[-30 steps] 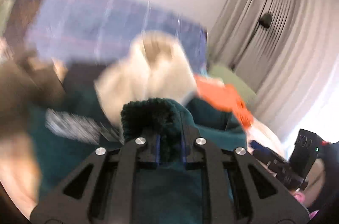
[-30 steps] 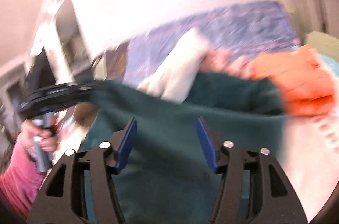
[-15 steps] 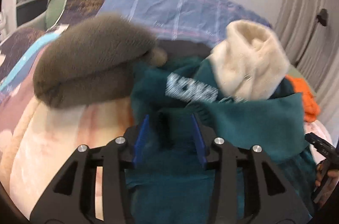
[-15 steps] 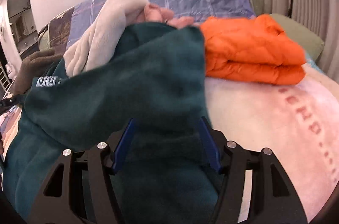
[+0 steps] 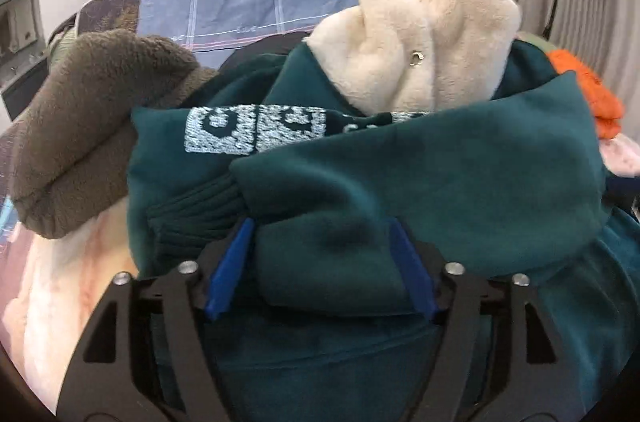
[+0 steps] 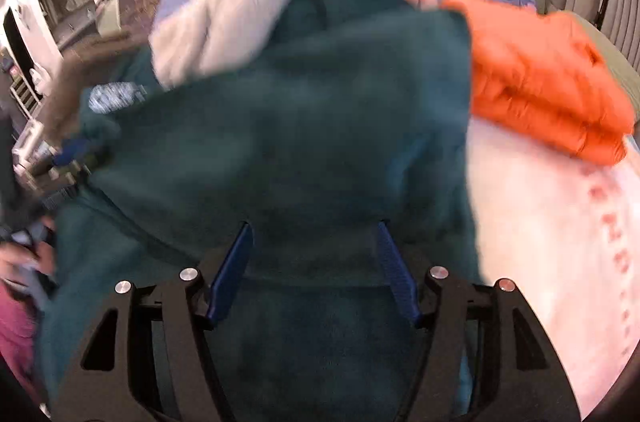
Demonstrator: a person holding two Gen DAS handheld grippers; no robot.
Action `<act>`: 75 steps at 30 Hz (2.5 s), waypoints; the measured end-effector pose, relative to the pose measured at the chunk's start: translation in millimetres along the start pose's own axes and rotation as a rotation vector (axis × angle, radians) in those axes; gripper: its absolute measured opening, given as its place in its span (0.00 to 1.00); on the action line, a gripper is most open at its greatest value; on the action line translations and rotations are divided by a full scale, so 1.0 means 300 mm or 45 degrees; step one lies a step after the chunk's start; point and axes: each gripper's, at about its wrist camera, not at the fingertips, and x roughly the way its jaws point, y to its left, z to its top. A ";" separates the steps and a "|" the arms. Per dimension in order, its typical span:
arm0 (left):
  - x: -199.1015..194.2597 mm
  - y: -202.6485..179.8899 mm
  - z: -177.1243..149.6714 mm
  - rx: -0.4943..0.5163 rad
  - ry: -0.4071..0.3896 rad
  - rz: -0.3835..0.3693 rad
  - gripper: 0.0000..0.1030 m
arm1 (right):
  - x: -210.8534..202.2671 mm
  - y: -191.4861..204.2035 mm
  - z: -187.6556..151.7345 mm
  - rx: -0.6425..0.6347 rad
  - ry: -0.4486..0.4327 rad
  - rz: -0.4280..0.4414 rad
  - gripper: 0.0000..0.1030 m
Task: Fold large clothes
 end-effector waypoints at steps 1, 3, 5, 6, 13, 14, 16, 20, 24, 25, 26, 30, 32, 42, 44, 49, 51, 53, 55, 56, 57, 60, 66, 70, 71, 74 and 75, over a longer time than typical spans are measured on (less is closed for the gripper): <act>0.006 0.004 -0.002 -0.008 0.006 -0.001 0.71 | -0.033 -0.005 0.041 0.011 -0.037 0.014 0.64; -0.007 0.001 -0.001 -0.010 -0.022 -0.004 0.71 | -0.088 -0.018 0.173 0.044 -0.117 0.043 0.67; -0.039 0.002 -0.005 -0.017 -0.073 -0.016 0.72 | -0.086 -0.011 0.330 0.049 -0.139 0.109 0.75; -0.061 0.012 -0.012 -0.027 -0.099 -0.025 0.72 | -0.064 -0.009 0.396 0.057 -0.129 0.137 0.76; -0.163 0.169 -0.031 -0.297 -0.250 -0.142 0.76 | 0.297 -0.064 0.757 0.408 0.069 0.250 0.77; -0.164 0.201 -0.036 -0.357 -0.249 -0.170 0.76 | 0.339 -0.065 0.777 0.443 0.085 0.246 0.77; -0.154 0.250 -0.044 -0.446 -0.235 -0.208 0.76 | 0.423 -0.056 0.810 0.515 0.087 0.277 0.77; -0.129 0.280 -0.050 -0.522 -0.200 -0.242 0.76 | 0.466 0.027 0.870 0.444 -0.045 0.227 0.22; -0.138 0.298 -0.062 -0.563 -0.210 -0.260 0.76 | 0.310 0.166 0.831 0.144 -0.234 0.400 0.16; -0.143 0.304 -0.064 -0.574 -0.219 -0.254 0.76 | 0.252 0.203 0.789 0.039 -0.277 0.439 0.16; -0.152 0.313 -0.066 -0.592 -0.232 -0.235 0.76 | 0.154 0.260 0.707 -0.153 -0.335 0.490 0.16; -0.207 0.400 -0.082 -0.731 -0.305 -0.216 0.75 | -0.094 0.347 0.304 -0.735 -0.435 0.439 0.17; -0.239 0.460 -0.093 -0.835 -0.344 -0.204 0.75 | -0.124 0.351 0.105 -0.947 -0.394 0.283 0.22; -0.429 0.276 -0.037 -0.579 -0.359 -0.265 0.74 | -0.205 0.100 -0.260 -0.579 -0.236 0.006 0.60; -0.462 0.181 -0.042 -0.464 -0.311 -0.315 0.76 | -0.263 0.083 -0.263 -0.523 -0.292 0.035 0.64; -0.521 0.014 -0.134 -0.305 -0.186 -0.419 0.77 | -0.348 0.047 -0.233 -0.339 -0.349 0.172 0.69; -0.523 -0.004 -0.157 -0.282 -0.155 -0.444 0.77 | -0.360 0.050 -0.216 -0.274 -0.328 0.196 0.69; -0.519 -0.022 -0.163 -0.251 -0.136 -0.410 0.78 | -0.327 0.024 -0.196 -0.209 -0.291 0.215 0.69; -0.498 -0.011 -0.150 -0.275 -0.110 -0.385 0.78 | -0.294 0.028 -0.176 -0.156 -0.257 0.272 0.69; -0.483 0.003 -0.147 -0.298 -0.093 -0.403 0.78 | -0.268 0.034 -0.159 -0.116 -0.217 0.312 0.69; -0.464 0.024 -0.142 -0.335 -0.063 -0.424 0.78 | -0.250 0.044 -0.150 -0.094 -0.178 0.333 0.69; -0.403 0.054 -0.152 -0.406 0.043 -0.476 0.81 | -0.166 0.069 -0.157 -0.036 -0.027 0.403 0.69; -0.240 0.003 -0.177 -0.471 0.241 -0.717 0.11 | 0.035 0.078 -0.152 0.282 0.234 0.601 0.12; -0.333 -0.044 -0.006 -0.296 -0.028 -0.580 0.09 | -0.106 0.096 0.016 0.183 -0.120 0.484 0.10; -0.359 -0.029 0.052 -0.305 -0.109 -0.572 0.09 | -0.146 0.099 0.055 0.133 -0.229 0.430 0.10; -0.366 0.011 0.147 -0.295 -0.256 -0.517 0.11 | -0.145 0.088 0.135 0.032 -0.374 0.298 0.12; -0.327 0.011 0.157 -0.269 -0.223 -0.477 0.11 | -0.073 0.076 0.138 0.052 -0.272 0.313 0.13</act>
